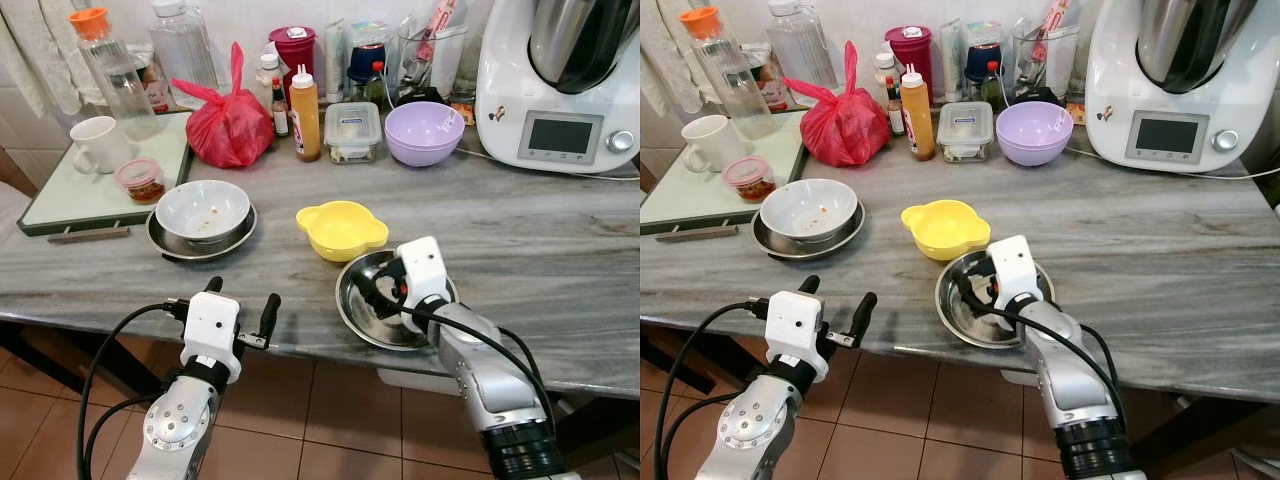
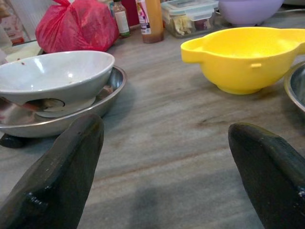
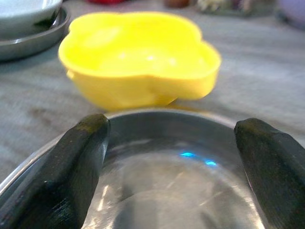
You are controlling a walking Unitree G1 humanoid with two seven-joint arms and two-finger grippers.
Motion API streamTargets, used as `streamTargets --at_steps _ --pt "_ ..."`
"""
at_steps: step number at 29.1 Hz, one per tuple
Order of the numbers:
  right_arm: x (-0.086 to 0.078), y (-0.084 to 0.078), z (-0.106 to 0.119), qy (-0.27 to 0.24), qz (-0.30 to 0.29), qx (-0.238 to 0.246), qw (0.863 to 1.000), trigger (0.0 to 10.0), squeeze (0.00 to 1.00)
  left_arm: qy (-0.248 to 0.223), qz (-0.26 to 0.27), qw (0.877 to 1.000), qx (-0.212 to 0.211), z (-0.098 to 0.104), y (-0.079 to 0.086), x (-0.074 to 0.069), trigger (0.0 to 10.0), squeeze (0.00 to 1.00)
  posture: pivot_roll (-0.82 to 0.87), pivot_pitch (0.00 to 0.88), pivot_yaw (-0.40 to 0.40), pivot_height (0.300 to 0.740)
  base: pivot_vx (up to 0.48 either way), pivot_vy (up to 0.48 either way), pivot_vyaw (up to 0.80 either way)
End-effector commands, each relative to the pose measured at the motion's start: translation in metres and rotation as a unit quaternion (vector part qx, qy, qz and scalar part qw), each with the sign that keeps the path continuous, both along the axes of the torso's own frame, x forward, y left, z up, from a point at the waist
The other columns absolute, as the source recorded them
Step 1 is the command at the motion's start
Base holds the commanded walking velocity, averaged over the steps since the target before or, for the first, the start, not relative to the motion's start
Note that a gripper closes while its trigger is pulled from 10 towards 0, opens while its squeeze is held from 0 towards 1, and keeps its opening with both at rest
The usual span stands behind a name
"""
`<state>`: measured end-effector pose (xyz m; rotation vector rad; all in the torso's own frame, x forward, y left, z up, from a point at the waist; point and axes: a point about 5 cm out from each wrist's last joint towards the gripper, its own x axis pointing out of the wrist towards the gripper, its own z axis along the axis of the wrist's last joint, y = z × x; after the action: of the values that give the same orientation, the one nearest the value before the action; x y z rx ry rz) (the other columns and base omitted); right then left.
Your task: Setting the table
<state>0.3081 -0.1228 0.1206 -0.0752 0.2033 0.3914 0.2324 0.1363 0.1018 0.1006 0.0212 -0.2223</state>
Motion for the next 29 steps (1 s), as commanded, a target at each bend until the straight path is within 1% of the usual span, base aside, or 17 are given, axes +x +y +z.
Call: streamTargets --at_steps 1,2,3,5,6,15,22,23,29 --pt "-0.002 -0.002 0.004 -0.012 -0.004 0.006 1.0 10.0 0.97 -0.003 -0.001 1.0 0.004 0.002 0.003 -0.001 10.0 0.0 -0.07 0.058 0.072 0.74 0.0 0.0 0.0" --pt "-0.002 -0.003 0.004 -0.015 -0.007 0.008 1.0 10.0 0.97 -0.004 -0.002 1.0 0.004 0.003 0.003 -0.001 10.0 0.0 -0.07 0.058 0.072 0.74 0.0 0.0 0.0" --pt "-0.003 -0.004 0.005 -0.017 -0.009 0.014 1.0 10.0 1.0 -0.004 -0.003 1.0 0.004 0.003 0.003 0.0 10.0 0.0 -0.08 0.057 0.075 0.74 0.0 0.0 0.0" --pt "-0.005 -0.005 0.009 -0.028 -0.012 0.023 0.999 10.0 1.0 -0.005 -0.006 1.0 0.004 0.003 0.003 0.001 10.0 0.0 -0.08 0.054 0.078 0.74 0.0 0.0 0.0" --pt "-0.005 -0.005 0.009 -0.028 -0.012 0.023 0.999 10.0 1.0 -0.005 -0.006 1.0 0.004 0.003 0.003 0.001 10.0 0.0 -0.08 0.054 0.078 0.74 0.0 0.0 0.0" --pt "-0.004 -0.009 0.027 -0.08 -0.034 0.033 0.996 10.0 1.0 -0.014 -0.007 1.0 0.003 0.006 0.004 0.005 10.0 0.0 -0.08 0.049 0.083 0.74 0.0 0.0 0.0" --pt "-0.006 -0.016 0.036 -0.116 -0.052 0.027 0.992 10.0 1.0 -0.024 0.004 1.0 0.003 0.01 0.007 0.007 10.0 0.0 -0.08 0.048 0.086 0.74 0.0 0.0 0.0" --pt "-0.008 -0.017 0.036 -0.122 -0.052 0.019 0.991 10.0 1.0 -0.025 0.006 1.0 0.003 0.01 0.007 0.007 10.0 0.0 -0.08 0.049 0.087 0.74 0.0 0.0 0.0" --pt "-0.011 -0.019 0.037 -0.132 -0.059 0.013 0.989 10.0 1.0 -0.029 0.017 0.999 0.001 0.011 0.007 0.01 10.0 0.0 -0.09 0.047 0.09 0.74 0.0 0.0 0.0"
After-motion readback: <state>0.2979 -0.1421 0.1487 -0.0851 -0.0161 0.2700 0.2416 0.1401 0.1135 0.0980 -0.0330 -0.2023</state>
